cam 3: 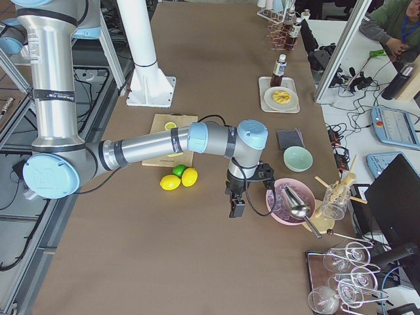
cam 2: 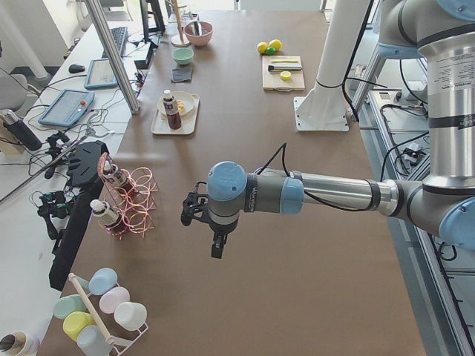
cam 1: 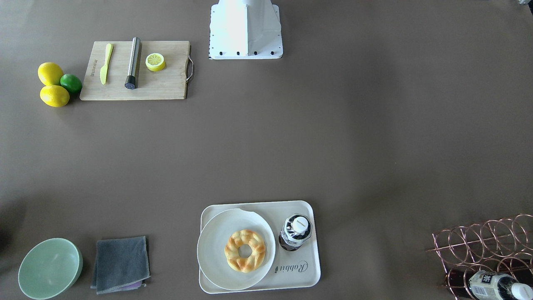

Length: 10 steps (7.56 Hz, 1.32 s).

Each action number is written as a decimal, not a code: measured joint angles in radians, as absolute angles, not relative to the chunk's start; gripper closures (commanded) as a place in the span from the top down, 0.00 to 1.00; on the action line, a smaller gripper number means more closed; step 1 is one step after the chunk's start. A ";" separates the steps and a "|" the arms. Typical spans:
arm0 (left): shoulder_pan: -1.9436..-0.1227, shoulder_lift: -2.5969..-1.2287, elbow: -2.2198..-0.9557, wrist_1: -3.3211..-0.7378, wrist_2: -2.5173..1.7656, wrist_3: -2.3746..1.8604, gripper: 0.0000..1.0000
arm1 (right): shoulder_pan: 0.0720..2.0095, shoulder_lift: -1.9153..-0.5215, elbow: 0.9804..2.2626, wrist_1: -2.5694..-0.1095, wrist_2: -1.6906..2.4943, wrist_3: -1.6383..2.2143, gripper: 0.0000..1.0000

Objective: Place tea on tray

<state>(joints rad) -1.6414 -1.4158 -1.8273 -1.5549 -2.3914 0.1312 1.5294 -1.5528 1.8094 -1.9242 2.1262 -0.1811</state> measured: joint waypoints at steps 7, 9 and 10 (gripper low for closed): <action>-1.641 -1.416 -1.827 -1.555 -2.391 0.130 1.00 | 1.529 -1.553 1.825 -1.925 2.129 -0.184 1.00; -1.641 -1.414 -1.827 -1.555 -2.391 0.130 1.00 | 1.529 -1.552 1.830 -1.925 2.130 -0.184 1.00; -1.641 -1.413 -1.827 -1.555 -2.391 0.130 1.00 | 1.529 -1.553 1.831 -1.925 2.131 -0.184 1.00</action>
